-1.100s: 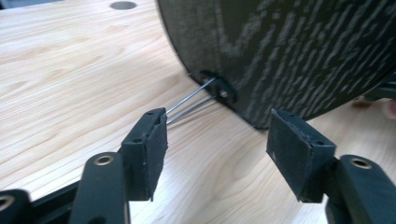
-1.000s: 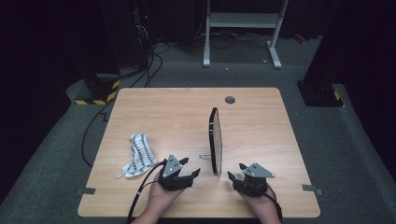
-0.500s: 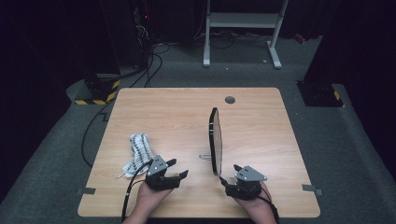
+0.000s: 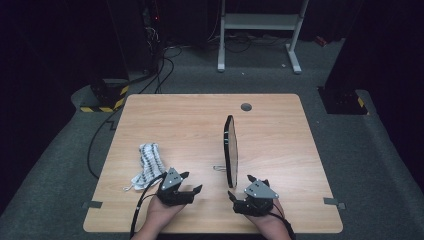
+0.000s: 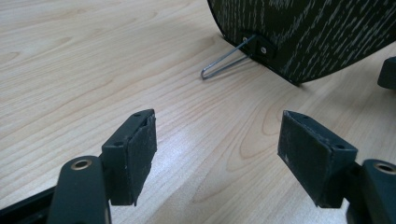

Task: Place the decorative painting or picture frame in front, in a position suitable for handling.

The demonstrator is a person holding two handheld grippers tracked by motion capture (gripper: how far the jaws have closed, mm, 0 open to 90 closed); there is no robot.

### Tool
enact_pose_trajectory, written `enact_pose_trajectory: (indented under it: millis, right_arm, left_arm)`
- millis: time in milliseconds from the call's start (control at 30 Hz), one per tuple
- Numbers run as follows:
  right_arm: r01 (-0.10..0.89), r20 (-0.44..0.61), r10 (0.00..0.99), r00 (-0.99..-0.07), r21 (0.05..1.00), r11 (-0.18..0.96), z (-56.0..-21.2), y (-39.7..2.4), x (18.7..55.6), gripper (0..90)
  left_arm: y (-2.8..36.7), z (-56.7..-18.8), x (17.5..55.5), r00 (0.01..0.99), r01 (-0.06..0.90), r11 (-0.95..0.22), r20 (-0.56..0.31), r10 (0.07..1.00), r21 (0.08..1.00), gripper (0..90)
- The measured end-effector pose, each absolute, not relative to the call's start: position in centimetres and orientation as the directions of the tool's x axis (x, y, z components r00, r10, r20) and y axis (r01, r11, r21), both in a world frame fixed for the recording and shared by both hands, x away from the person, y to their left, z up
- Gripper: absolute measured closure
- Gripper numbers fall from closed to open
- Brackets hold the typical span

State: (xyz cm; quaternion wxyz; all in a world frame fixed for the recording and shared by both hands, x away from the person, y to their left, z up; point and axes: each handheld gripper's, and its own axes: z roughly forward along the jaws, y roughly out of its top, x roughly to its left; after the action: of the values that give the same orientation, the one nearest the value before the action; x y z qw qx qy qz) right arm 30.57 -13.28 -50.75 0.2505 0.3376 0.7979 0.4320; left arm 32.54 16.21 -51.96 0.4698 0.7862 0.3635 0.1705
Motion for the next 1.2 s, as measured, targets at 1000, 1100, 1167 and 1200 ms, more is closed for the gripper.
enact_pose_trajectory:
  millis: [1000, 1100, 1167, 1200]
  right_arm:
    - [0.397, 0.017, 0.815, -0.579, 0.879, 0.263, -50.3, -17.6, 32.6, 25.0]
    - [0.404, 0.020, 0.830, -0.557, 0.880, 0.250, -50.3, -18.4, 32.9, 25.4]
    - [0.414, 0.032, 0.840, -0.541, 0.880, 0.234, -50.3, -19.0, 33.1, 25.8]
    - [0.418, 0.036, 0.844, -0.536, 0.879, 0.228, -50.3, -19.2, 33.2, 26.0]
  left_arm:
    - [16.1, -52.0, 32.6, 0.705, 0.429, -0.287, -0.119, 0.700, 0.856, 26.6]
    - [16.1, -52.1, 32.6, 0.703, 0.432, -0.289, -0.118, 0.702, 0.854, 26.6]
    - [16.1, -52.1, 32.7, 0.702, 0.438, -0.289, -0.124, 0.701, 0.851, 26.6]
    - [16.1, -52.1, 32.7, 0.703, 0.439, -0.290, -0.125, 0.700, 0.850, 26.6]
